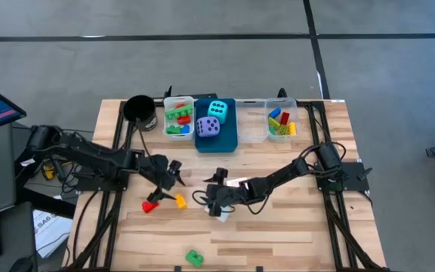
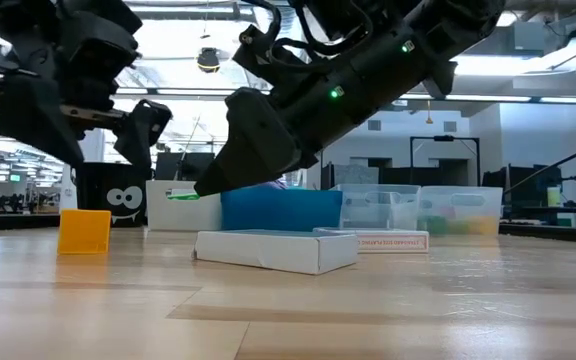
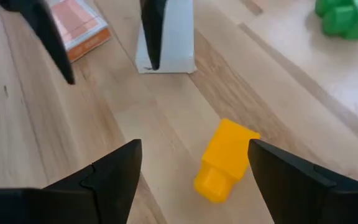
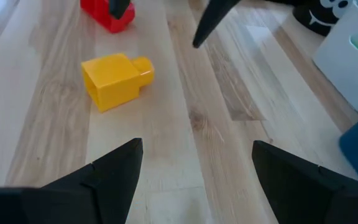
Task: Pick & Place Toys
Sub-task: Put the large yellow game piece into the white bin, then put the large green game piece into the white bin
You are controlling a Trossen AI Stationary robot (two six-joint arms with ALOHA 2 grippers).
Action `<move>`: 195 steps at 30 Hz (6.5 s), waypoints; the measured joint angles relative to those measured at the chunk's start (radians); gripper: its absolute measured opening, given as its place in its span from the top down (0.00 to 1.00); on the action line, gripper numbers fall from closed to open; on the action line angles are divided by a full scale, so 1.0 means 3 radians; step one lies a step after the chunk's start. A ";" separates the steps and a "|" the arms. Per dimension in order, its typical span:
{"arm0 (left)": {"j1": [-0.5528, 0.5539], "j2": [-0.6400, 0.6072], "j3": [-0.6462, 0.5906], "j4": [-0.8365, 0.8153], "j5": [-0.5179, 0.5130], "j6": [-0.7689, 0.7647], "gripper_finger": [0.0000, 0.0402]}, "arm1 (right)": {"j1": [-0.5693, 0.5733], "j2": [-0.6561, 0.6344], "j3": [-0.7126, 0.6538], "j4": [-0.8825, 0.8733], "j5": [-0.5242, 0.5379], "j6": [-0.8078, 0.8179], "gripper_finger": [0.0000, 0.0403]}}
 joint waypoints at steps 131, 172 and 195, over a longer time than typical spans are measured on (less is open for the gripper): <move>-0.0283 0.0125 0.0000 0.1437 0.0336 -0.1942 0.43 | 0.0024 0.0000 -0.0003 -0.0228 0.0159 0.0237 0.26; -0.2063 0.1961 0.0883 0.2373 -0.0935 -0.1594 0.26 | 0.0152 0.0000 -0.0001 -0.0184 0.0173 0.0887 0.26; -0.2064 0.2471 0.0902 0.2360 -0.0954 -0.1897 0.26 | 0.0144 0.0000 -0.0001 -0.0178 0.0173 0.0967 0.26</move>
